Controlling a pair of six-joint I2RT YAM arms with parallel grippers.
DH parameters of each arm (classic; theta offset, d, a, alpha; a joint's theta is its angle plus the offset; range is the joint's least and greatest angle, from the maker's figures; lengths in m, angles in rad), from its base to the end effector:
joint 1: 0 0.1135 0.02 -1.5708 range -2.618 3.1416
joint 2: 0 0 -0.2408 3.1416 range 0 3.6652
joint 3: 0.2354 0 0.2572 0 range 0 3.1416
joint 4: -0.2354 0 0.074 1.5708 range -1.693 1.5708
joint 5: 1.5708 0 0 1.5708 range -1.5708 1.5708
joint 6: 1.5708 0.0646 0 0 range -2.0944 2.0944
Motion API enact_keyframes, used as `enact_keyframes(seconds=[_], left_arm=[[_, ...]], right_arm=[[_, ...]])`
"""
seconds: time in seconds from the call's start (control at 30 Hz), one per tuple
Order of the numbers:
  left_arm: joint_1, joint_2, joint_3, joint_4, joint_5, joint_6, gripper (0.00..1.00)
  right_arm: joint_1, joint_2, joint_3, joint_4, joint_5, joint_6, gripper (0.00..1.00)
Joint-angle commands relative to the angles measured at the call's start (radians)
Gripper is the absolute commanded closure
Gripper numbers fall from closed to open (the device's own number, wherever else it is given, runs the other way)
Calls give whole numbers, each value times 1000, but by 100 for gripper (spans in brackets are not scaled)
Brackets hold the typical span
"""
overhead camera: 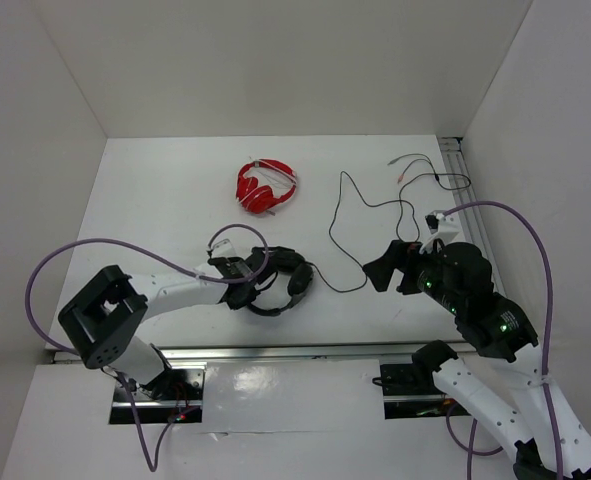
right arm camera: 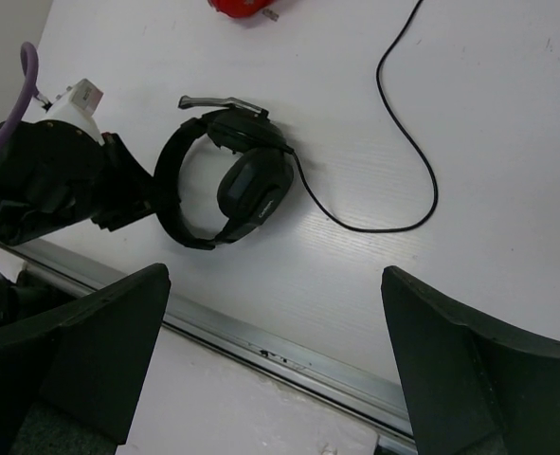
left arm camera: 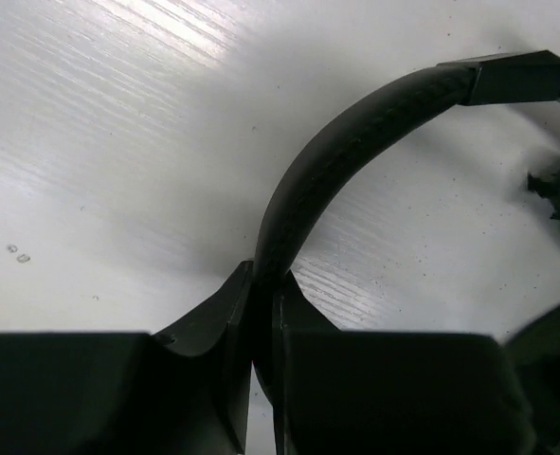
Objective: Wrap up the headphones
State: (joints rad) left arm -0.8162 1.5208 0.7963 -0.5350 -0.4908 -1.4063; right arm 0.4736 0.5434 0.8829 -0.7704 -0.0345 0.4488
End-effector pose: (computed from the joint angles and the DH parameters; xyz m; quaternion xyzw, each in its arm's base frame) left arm 0.2106 -0.1796 0.1085 -0.3147 0.9060 -0.0283 0.2818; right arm 0.1375 0.0730 0.3200 -0.0197 0.8416 0.2531 0.4767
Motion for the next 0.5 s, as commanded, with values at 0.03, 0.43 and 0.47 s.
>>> enact_keyframes(seconds=[0.03, 0.43, 0.47], left_arm=[[-20, -20, 30, -182, -12, -28, 100], [-74, -376, 688, -786, -321, 243, 100], [-55, -386, 739, -786, -321, 329, 100]], right_arm=[[2, 3, 16, 59, -31, -18, 0], [2, -115, -261, 611, -439, 91, 0], [2, -115, -287, 653, -439, 100, 0]])
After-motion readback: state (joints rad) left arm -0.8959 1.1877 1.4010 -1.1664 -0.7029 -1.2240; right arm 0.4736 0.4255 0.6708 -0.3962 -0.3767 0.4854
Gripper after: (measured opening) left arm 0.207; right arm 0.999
